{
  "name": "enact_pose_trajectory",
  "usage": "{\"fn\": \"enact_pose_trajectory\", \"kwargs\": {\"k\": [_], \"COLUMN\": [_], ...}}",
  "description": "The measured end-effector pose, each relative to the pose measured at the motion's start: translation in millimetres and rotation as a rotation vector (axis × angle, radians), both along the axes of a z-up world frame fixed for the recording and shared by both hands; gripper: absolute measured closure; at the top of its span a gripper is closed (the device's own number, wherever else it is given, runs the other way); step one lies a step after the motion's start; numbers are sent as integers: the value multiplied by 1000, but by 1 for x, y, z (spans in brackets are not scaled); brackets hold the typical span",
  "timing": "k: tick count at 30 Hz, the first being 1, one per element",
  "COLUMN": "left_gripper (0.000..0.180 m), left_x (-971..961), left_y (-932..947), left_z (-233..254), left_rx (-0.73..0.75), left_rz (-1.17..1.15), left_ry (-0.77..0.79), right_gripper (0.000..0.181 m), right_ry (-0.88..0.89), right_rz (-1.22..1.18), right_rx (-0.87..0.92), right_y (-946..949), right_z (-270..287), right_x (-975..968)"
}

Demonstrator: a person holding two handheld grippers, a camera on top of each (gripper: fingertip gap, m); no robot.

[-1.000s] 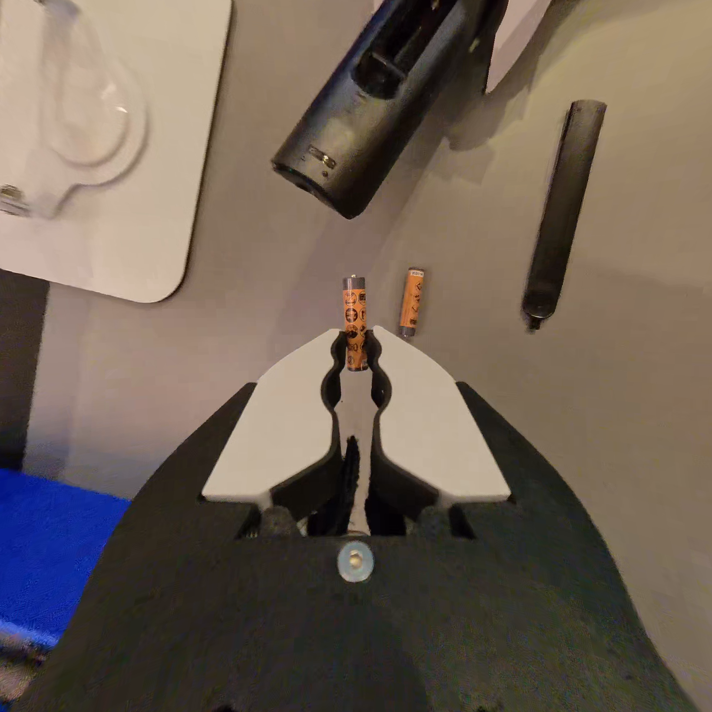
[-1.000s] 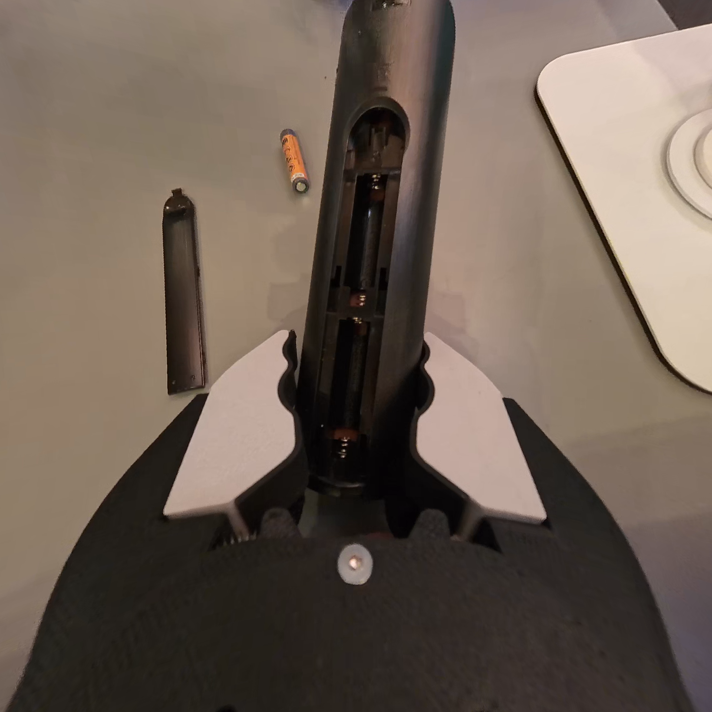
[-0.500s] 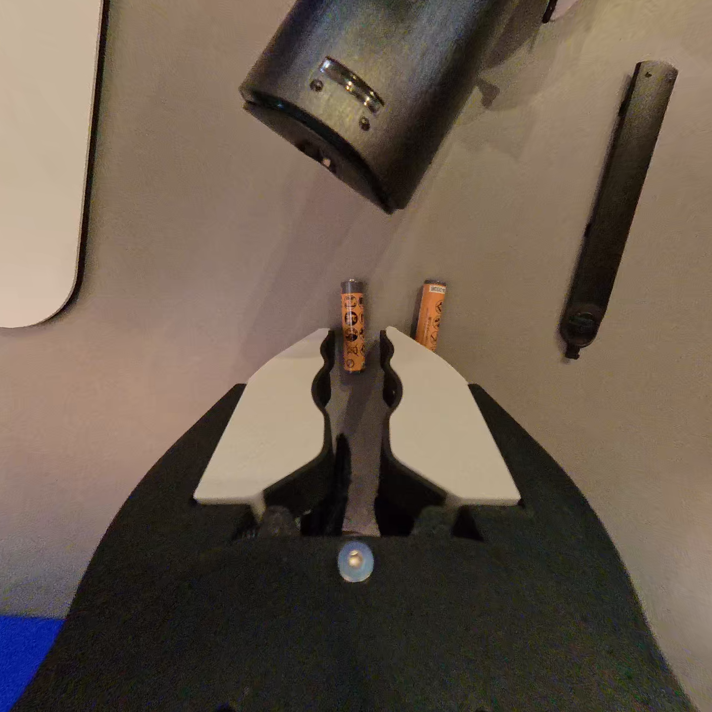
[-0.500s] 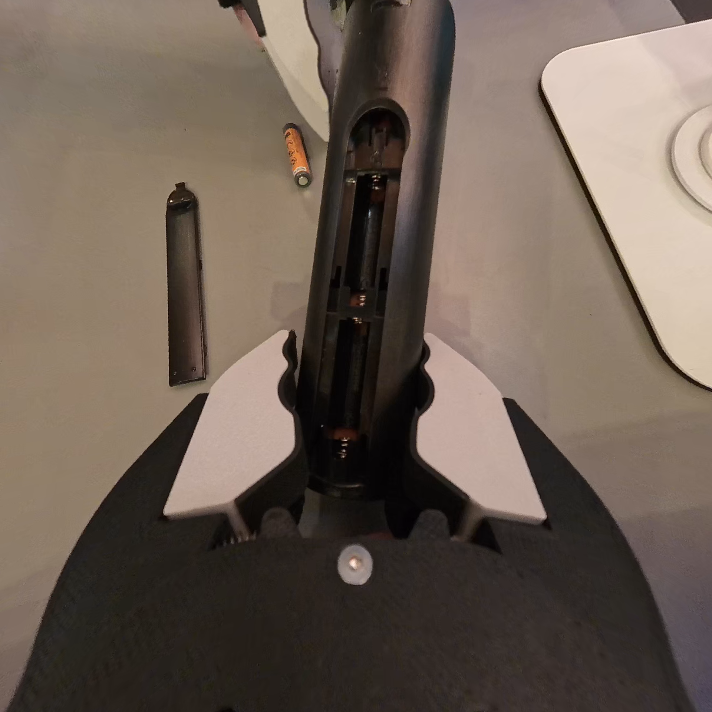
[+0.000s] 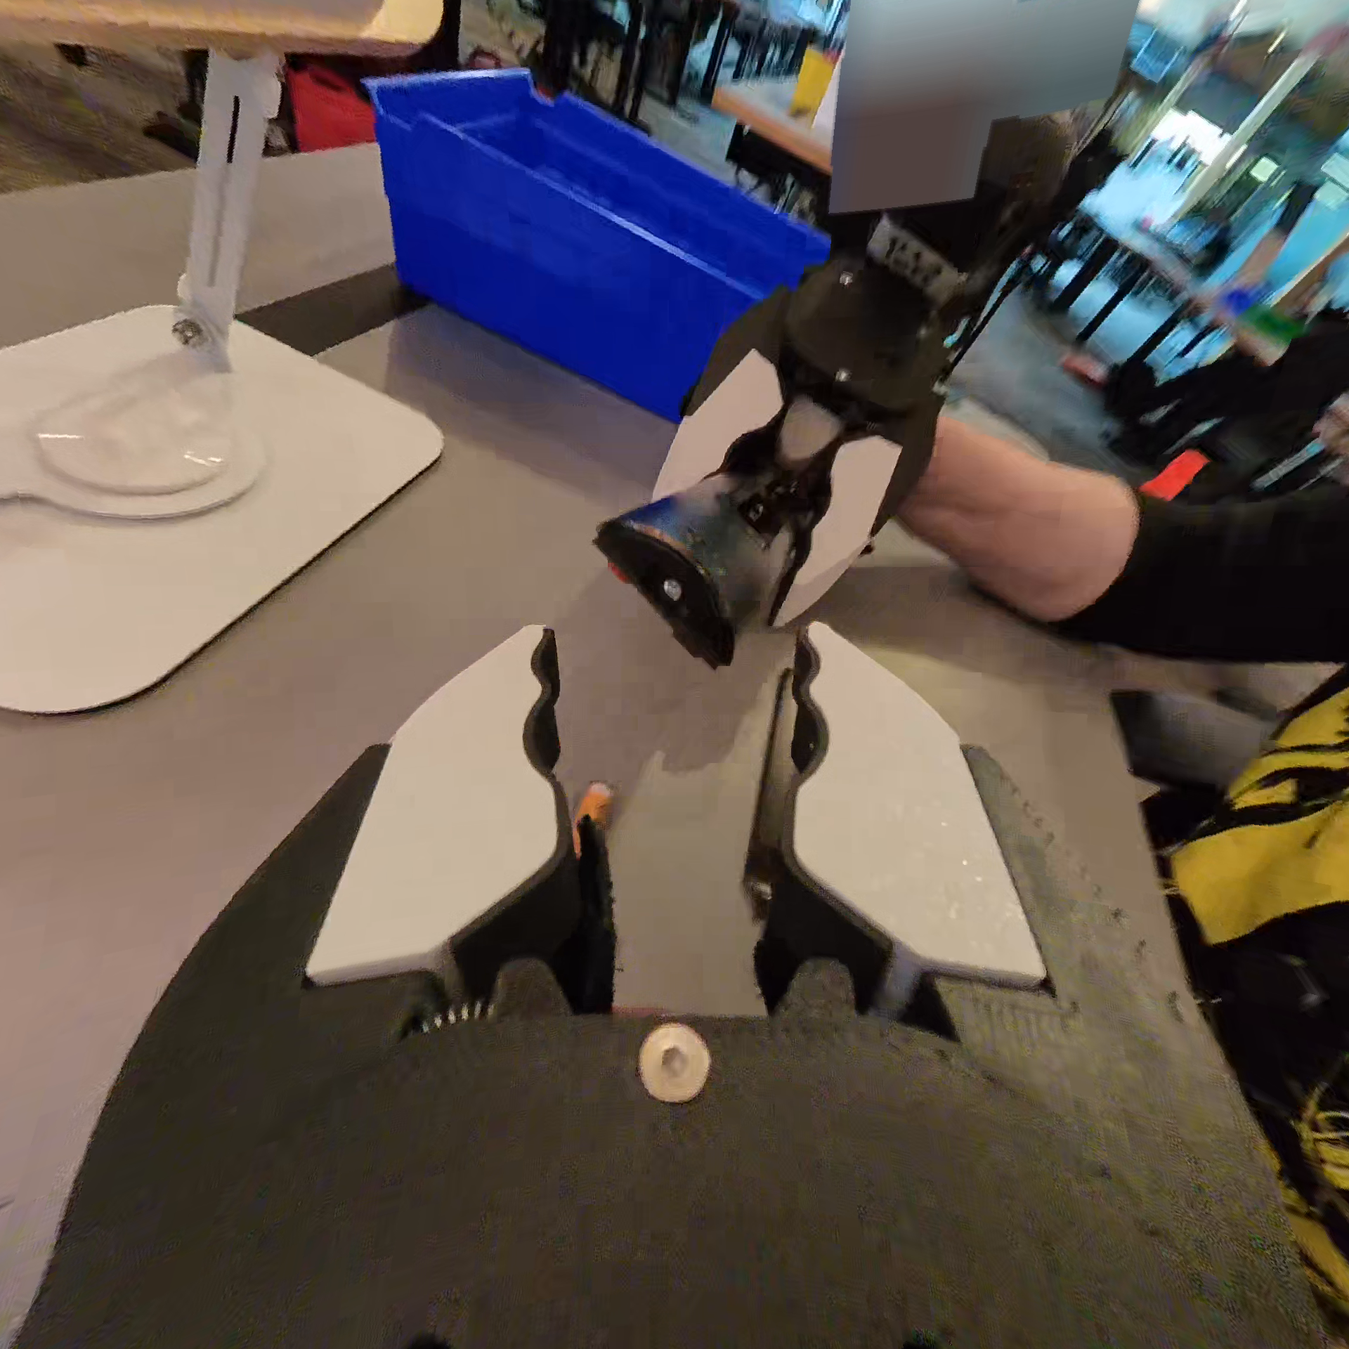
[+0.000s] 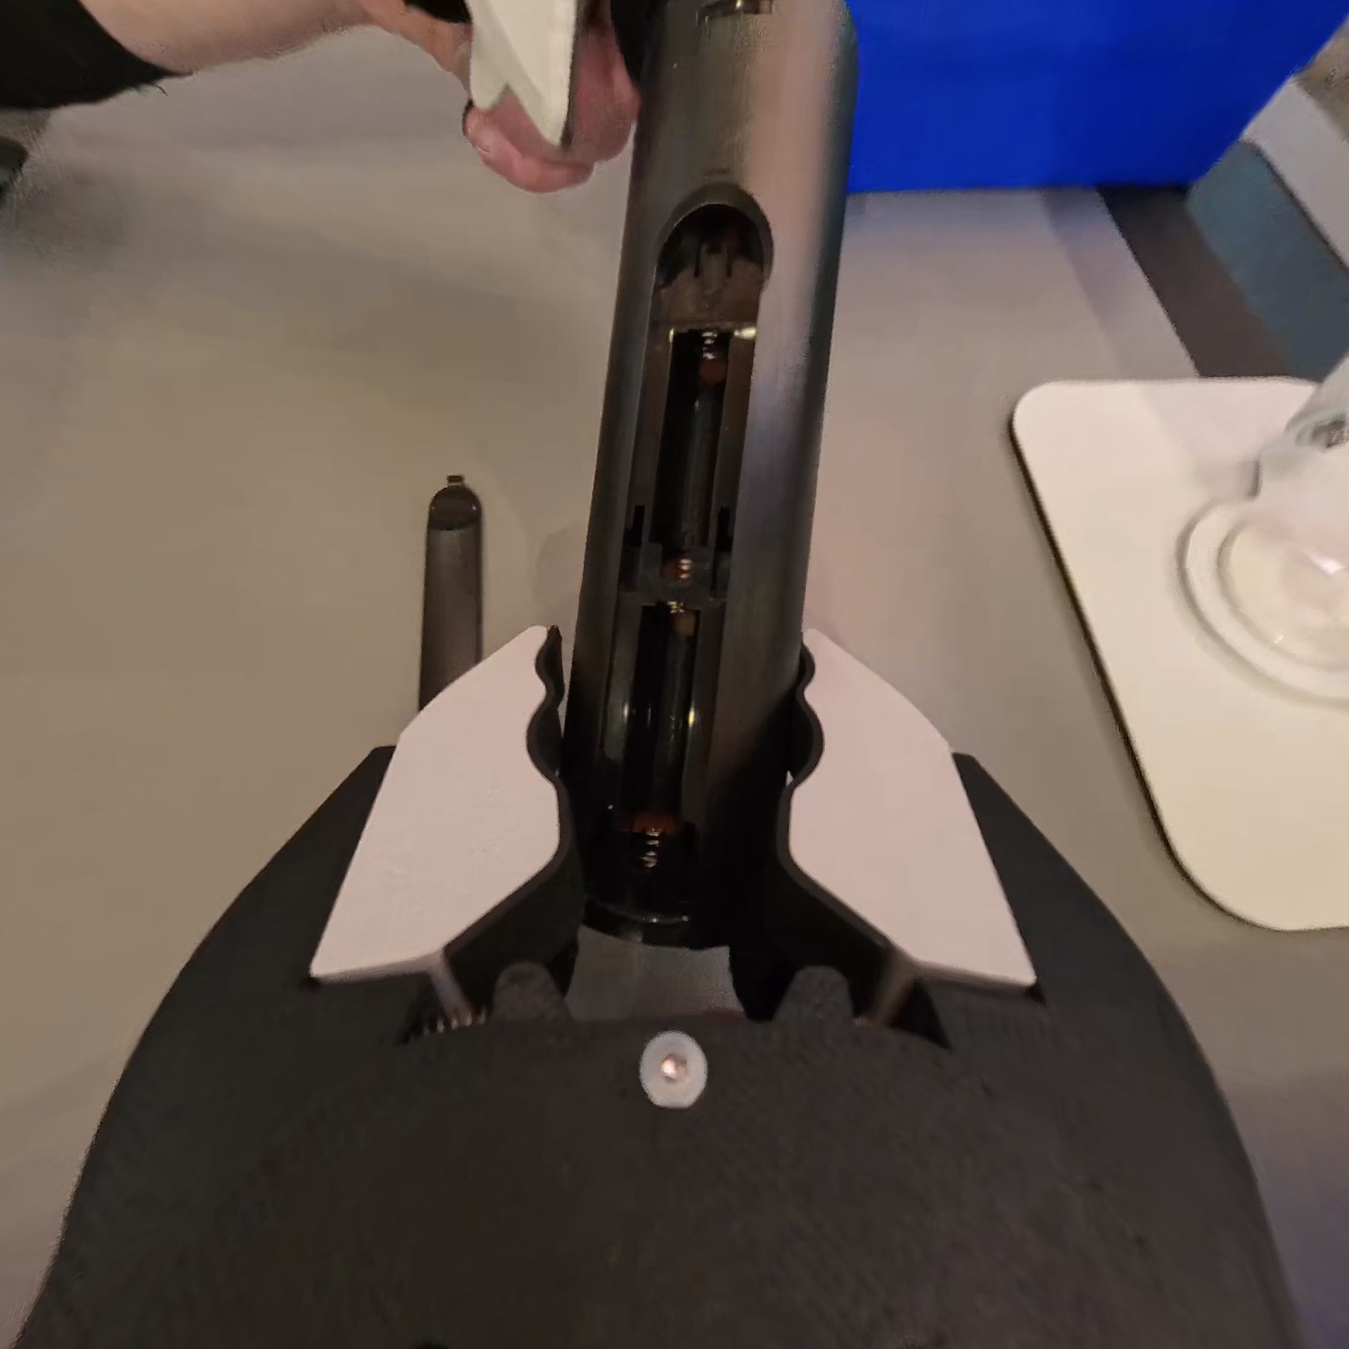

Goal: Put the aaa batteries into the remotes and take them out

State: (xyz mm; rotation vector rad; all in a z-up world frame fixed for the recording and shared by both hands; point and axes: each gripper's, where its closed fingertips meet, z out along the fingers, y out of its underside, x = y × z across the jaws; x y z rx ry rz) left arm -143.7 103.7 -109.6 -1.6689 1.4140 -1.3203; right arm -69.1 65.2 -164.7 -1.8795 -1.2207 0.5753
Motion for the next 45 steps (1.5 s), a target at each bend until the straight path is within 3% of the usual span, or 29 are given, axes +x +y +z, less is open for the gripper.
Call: {"fn": "enact_pose_trajectory", "kwargs": {"k": [2,5,11,15,20,22,24,34,45], "left_gripper": [118,130,146,153,154,154,154,154,154], "left_x": [0,-4,-18,-30,-46,-56,-67,-131,-128], "left_y": [-12,-32,-50,-49,-38,-28,-19,33,38], "left_z": [9,3,1,3,6,11,10,1,-9], "left_rx": [-130,-248,-337,-339,-345,-341,-330,-330,-360], "left_rz": [-8,-36,14,78,160,206,243,521,503], "left_ry": [-90,-99,-171,-207,-237,-271,-276,-395,-434], "right_gripper": [122,122,121,124,131,125,135,143,152], "right_ry": [-76,-144,-258,-283,-185,-187,-187,-225,-284], "right_rz": [24,67,119,103,69,40,59,68,81], "right_rx": [45,100,164,202,180,142,79,-71,-80], "right_y": [-4,-11,-20,-15,-12,-14,-23,-9,27], "right_z": [3,8,5,5,21,23,22,-6,-16], "right_x": [-7,-21,-48,-59,-55,-44,-38,-62,-87]}}
